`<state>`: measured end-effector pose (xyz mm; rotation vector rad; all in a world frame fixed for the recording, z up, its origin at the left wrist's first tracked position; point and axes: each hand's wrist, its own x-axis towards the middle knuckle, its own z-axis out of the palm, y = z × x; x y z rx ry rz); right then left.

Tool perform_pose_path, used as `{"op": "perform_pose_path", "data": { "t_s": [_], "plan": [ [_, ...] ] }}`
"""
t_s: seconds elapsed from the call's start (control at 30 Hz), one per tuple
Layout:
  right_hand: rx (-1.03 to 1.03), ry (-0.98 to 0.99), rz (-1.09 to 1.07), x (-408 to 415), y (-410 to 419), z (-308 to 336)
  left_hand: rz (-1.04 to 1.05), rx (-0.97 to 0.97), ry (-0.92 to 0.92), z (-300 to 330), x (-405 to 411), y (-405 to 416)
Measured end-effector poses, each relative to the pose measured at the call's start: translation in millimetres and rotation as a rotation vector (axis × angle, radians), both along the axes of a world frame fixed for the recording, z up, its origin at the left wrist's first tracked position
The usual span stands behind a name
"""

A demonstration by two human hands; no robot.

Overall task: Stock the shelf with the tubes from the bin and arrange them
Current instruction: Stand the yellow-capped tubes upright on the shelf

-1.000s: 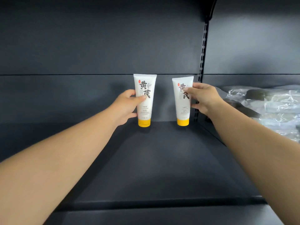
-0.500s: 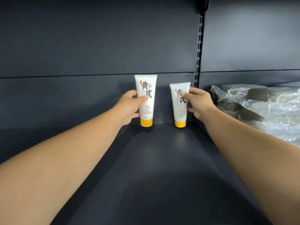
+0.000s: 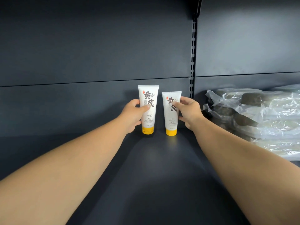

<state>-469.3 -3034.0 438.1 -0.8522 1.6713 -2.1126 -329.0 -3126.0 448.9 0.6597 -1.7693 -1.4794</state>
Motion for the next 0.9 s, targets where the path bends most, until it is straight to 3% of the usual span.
{"op": "perform_pose_path", "data": {
  "t_s": [0.63,0.8,0.9],
  "plan": [
    [0.022,0.061,0.006,-10.4,-4.9,-12.4,0.076,-0.084,-0.083,-31.4,-22.7,-35.7],
    [0.086,0.179,-0.061,-9.9,-1.8,-16.9,0.044,-0.068,-0.195,-35.9,-24.8,-41.8],
    [0.234,0.370,-0.254,-5.3,6.9,-13.2,0.057,-0.136,-0.300,-37.7,-17.4,-46.0]
  ]
}}
